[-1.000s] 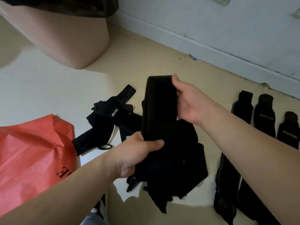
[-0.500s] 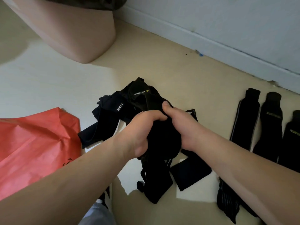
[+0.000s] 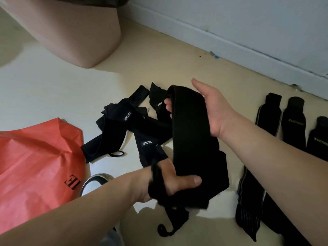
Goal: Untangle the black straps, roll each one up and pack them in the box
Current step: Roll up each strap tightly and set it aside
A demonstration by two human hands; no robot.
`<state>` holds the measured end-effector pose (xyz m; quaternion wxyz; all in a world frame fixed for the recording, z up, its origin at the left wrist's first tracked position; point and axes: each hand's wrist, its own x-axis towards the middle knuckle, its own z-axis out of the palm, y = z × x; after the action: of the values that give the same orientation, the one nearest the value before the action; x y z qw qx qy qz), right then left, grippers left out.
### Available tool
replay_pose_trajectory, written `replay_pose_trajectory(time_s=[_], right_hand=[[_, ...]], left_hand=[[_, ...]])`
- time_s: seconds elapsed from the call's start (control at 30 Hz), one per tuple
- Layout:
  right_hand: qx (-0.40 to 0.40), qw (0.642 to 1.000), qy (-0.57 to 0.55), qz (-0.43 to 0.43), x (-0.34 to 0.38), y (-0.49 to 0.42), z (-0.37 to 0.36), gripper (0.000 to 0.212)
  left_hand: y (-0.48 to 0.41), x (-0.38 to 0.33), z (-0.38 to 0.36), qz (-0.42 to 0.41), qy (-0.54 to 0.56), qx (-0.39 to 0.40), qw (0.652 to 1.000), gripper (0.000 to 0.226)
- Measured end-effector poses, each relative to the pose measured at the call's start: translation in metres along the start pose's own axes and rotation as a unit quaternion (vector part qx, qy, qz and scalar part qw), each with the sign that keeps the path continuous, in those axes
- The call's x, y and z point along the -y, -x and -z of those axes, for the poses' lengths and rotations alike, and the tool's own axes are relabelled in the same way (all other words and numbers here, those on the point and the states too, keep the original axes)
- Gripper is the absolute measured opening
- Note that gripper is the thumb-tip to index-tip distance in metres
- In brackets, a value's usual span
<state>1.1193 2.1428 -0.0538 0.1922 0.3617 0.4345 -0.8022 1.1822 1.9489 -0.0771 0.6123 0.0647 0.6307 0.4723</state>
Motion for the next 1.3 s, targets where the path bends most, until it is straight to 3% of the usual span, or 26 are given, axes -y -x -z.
replay_pose_trajectory(time_s=[0.1,0.2,0.23,0.3,0.33,0.4,0.47,0.5,0.6,0.63,0.73,0.8,0.87,0.9,0.97,1.03,1.07,1.13,1.17,1.3], right_hand=[[0.055,0.997,-0.045,-0.018,-0.006,0.0,0.015,0.072],[0.061,0.997,0.008,-0.036,-0.02,-0.003,0.021,0.053],[0.057,0.997,0.026,-0.046,-0.025,-0.004,0.022,0.048],[0.061,0.995,0.055,-0.065,-0.032,-0.006,0.027,0.043],[0.073,0.993,0.061,-0.072,-0.033,-0.007,0.031,0.041],[0.106,0.988,0.065,-0.087,-0.034,-0.004,0.035,0.038],[0.133,0.982,0.08,-0.111,-0.036,0.0,0.04,0.037],[0.144,0.976,0.103,-0.127,-0.038,0.001,0.042,0.04],[0.185,0.941,0.216,-0.184,-0.048,0.001,0.051,0.07],[0.206,0.929,0.239,-0.194,-0.05,0.002,0.051,0.071],[0.204,0.948,0.195,-0.149,-0.05,0.003,0.047,0.046],[0.151,0.975,0.128,-0.101,-0.046,-0.001,0.045,0.041],[0.121,0.982,0.132,-0.052,-0.041,-0.006,0.042,0.038],[0.115,0.982,0.146,-0.035,-0.041,-0.007,0.042,0.034],[0.119,0.981,0.152,-0.033,-0.04,-0.005,0.043,0.031],[0.145,0.977,0.147,-0.047,-0.041,-0.002,0.047,0.038],[0.162,0.975,0.145,-0.055,-0.042,-0.001,0.05,0.041],[0.185,0.972,0.131,-0.068,-0.044,0.0,0.054,0.038],[0.192,0.971,0.125,-0.072,-0.045,0.001,0.056,0.036],[0.185,0.973,0.121,-0.066,-0.039,0.003,0.062,0.032]], left_hand=[[-0.002,0.009,-0.009,0.038,-0.158,0.061,0.985,0.051],[-0.008,0.014,-0.009,0.056,-0.247,0.086,0.964,0.042],[-0.011,0.016,-0.005,0.052,-0.208,0.059,0.975,0.044],[-0.017,0.015,0.006,0.024,-0.005,-0.037,0.999,0.054],[-0.021,0.011,0.013,-0.001,0.126,-0.075,0.989,0.062],[-0.025,-0.002,0.031,-0.054,0.338,-0.1,0.934,0.064],[-0.025,-0.014,0.048,-0.08,0.446,-0.113,0.884,0.053],[-0.025,-0.017,0.055,-0.075,0.457,-0.123,0.878,0.05],[-0.032,-0.02,0.062,-0.035,0.392,-0.19,0.899,0.039],[-0.034,-0.022,0.058,-0.039,0.373,-0.218,0.901,0.032],[-0.029,-0.027,0.036,-0.097,0.324,-0.257,0.906,0.029],[-0.02,-0.027,0.019,-0.13,0.241,-0.222,0.936,0.029],[-0.015,-0.019,0.01,-0.122,0.161,-0.171,0.964,0.027],[-0.015,-0.015,0.011,-0.114,0.135,-0.182,0.967,0.027],[-0.022,-0.007,0.023,-0.085,0.079,-0.301,0.946,0.026],[-0.026,-0.003,0.039,-0.078,-0.009,-0.421,0.904,0.025],[-0.027,-0.004,0.044,-0.092,-0.042,-0.425,0.899,0.037],[-0.035,-0.007,0.052,-0.134,-0.082,-0.359,0.92,0.072],[-0.038,-0.012,0.052,-0.151,-0.096,-0.331,0.927,0.075],[-0.054,-0.028,0.046,-0.158,-0.183,-0.285,0.927,0.043]])
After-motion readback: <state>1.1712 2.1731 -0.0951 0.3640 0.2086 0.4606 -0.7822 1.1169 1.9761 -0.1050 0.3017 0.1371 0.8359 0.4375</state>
